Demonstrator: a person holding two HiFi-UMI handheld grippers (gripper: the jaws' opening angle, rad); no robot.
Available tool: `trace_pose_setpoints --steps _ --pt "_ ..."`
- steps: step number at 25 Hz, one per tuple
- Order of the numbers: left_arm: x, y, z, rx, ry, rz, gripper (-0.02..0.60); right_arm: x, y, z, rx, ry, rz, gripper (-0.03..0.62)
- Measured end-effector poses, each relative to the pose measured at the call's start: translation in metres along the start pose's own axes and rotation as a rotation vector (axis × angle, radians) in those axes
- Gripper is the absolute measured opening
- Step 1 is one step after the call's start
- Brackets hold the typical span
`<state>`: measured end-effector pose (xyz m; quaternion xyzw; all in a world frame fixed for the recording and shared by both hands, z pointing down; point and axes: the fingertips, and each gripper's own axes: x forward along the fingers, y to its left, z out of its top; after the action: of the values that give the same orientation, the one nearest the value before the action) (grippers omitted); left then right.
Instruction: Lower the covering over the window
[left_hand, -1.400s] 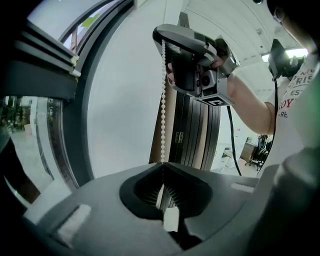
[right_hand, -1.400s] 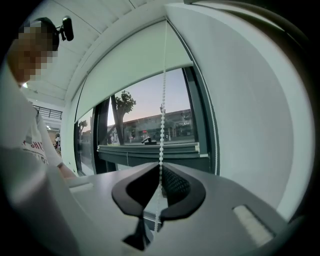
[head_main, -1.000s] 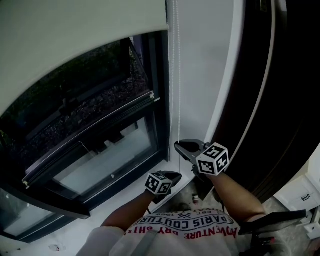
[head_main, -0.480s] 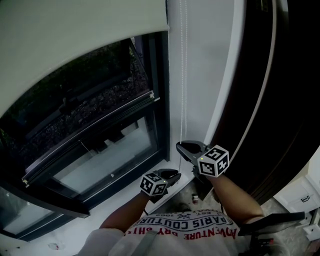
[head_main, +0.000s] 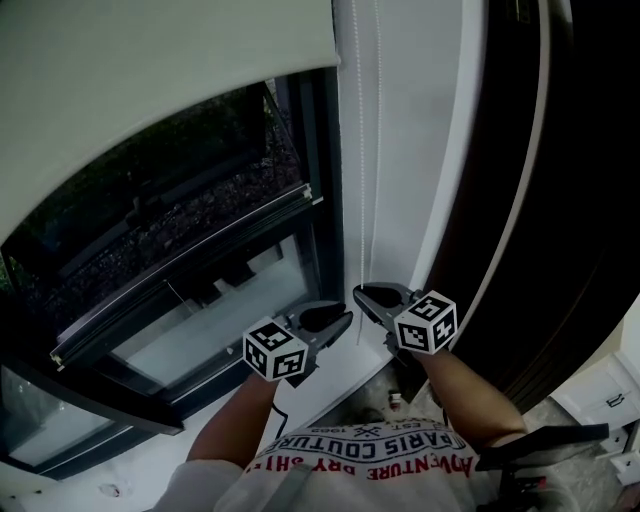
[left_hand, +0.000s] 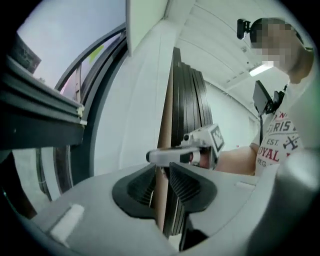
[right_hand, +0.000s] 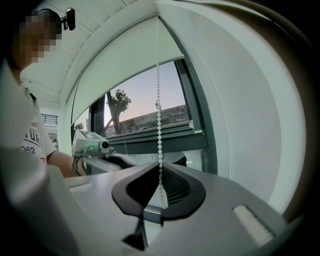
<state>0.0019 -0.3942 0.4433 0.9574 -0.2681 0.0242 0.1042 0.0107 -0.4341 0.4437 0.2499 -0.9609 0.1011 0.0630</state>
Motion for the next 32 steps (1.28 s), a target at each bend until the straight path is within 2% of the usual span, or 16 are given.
trace_pose_setpoints --steps 4,9,11,14,20,23,24,25,32 --pt "-0.003 -0.006 0.064 0.055 -0.064 -0.019 0.091 0.000 0.005 -0.002 -0.003 0.003 0.011 0.018" --pt "0.001 -0.008 0.144 0.152 -0.143 0.018 0.092 -0.003 0.012 -0.003 -0.004 0.006 0.021 0.018" --pt "0.008 -0.007 0.165 0.148 -0.149 0.003 0.091 -0.004 0.015 -0.003 -0.003 0.006 0.027 0.018" --pt "0.018 -0.012 0.188 0.112 -0.156 -0.062 0.092 -0.005 0.020 -0.003 0.014 0.001 0.039 0.018" --pt "0.027 -0.021 0.216 0.108 -0.166 -0.114 0.084 -0.009 0.029 -0.004 0.013 0.015 0.049 0.018" --pt "0.025 -0.022 0.225 0.121 -0.178 -0.104 0.076 -0.010 0.031 -0.004 0.016 0.014 0.053 0.017" --pt "0.024 -0.022 0.226 0.128 -0.177 -0.095 0.032 -0.011 0.032 -0.004 0.015 0.014 0.055 0.017" --pt "0.023 -0.021 0.226 0.137 -0.173 -0.087 0.020 -0.011 0.033 -0.004 0.015 0.013 0.056 0.017" --pt "0.017 -0.024 0.224 0.139 -0.184 -0.084 0.012 -0.012 0.036 -0.006 0.030 0.005 0.062 0.017"
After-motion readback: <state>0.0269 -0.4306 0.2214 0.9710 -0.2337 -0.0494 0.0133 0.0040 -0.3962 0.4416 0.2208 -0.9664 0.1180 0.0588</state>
